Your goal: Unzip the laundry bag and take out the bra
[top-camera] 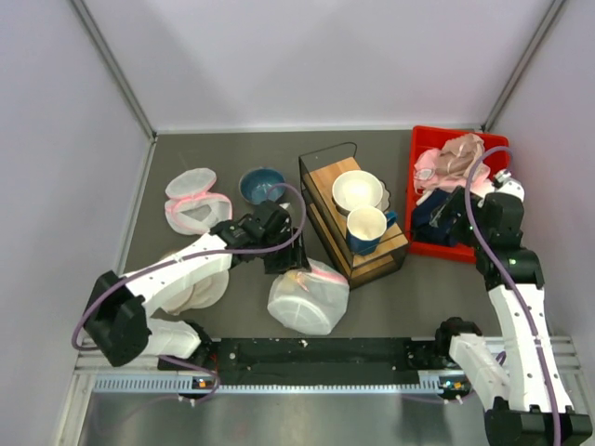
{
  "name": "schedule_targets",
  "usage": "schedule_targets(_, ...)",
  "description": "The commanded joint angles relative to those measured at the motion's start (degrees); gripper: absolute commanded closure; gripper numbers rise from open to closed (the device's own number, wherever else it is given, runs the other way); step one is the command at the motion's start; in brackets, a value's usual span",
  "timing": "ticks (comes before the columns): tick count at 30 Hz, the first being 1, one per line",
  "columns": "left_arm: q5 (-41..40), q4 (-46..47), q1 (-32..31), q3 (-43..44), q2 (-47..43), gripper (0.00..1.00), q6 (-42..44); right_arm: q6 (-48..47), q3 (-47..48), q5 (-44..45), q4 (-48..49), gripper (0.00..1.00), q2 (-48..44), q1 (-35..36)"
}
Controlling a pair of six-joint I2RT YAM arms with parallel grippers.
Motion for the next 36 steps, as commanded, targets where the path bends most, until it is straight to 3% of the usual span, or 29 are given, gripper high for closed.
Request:
schedule_targets(1,-3.37,2.73,-0.04,1.26,2.56,0.57,0.55,0.39,-1.12,-1.59,3.12,0.01,-0.64,-0.17)
schedule_targets(2,-4.77,1.85,-0.04,1.79,1.6,0.71,1.17,0.22,-1.39,-1.68,3.12,0.01,-0.64,-0.26)
schedule_targets(3,-6.35,0.63,-0.04,3.27,0.98,1.0,2.05,-0.04,-1.39,-1.86,3.03,0.01,-0.64,-0.17)
schedule_targets(8,-10.76,-7.81,2.15,9.78,-4.38,1.0,15.56,-1.36,-0.51,-2.82,3.2,0.01,-1.25,-0.17)
schedule_targets(13,-13.75,-6.52,3.83,12.25,-10.26,1.0,35.52,-2.68,0.46,-3.09,3.12,0.01,-2.31,-0.26)
schedule_targets(14,-13.49,-6.24,4.09,12.25,-10.36,0.91,37.02,-2.6,0.46,-3.17,3.2,0.01,-2.48,-0.17)
schedule_targets(15,-13.66,-6.33,4.61,12.95,-10.01,0.62,38.34,-2.51,0.2,-3.35,3.12,0.01,-2.49,-0.26)
schedule_targets(16,-14.1,-6.85,4.79,13.65,-8.09,0.07,38.35,-2.42,0.19,-3.53,3.12,0.01,-2.4,-0.17)
schedule_targets(17,-15.15,-9.12,4.79,14.62,-6.86,0.01,37.92,-2.25,0.11,-3.79,3.12,0.01,-2.22,-0.17)
schedule_targets(21,-24.36,-15.11,5.14,23.04,-1.31,0.01,30.21,-2.33,-0.07,-4.76,2.76,0.01,-3.27,-0.17)
schedule_targets(24,-24.39,-14.68,5.06,25.43,-0.69,0.05,23.09,-1.98,-0.16,-4.23,2.68,0.01,-3.89,-0.26)
schedule_targets(28,-25.51,-14.59,4.97,24.56,0.88,0.22,11.66,-2.07,0.46,-4.23,2.68,0.01,-3.8,-0.17)
schedule_targets(30,-27.02,-14.42,4.97,21.93,1.41,0.22,4.04,-2.16,0.46,-4.32,2.68,0.01,-3.8,-0.17)
schedule_targets(33,-23.08,-11.87,4.71,19.55,3.43,0.24,-2.58,-2.42,0.37,-5.02,2.76,0.01,-3.19,-0.17)
schedule_targets(36,-26.3,-12.74,2.52,22.35,6.68,0.24,-4.8,-2.59,0.11,-5.63,2.76,0.01,-2.66,-0.26)
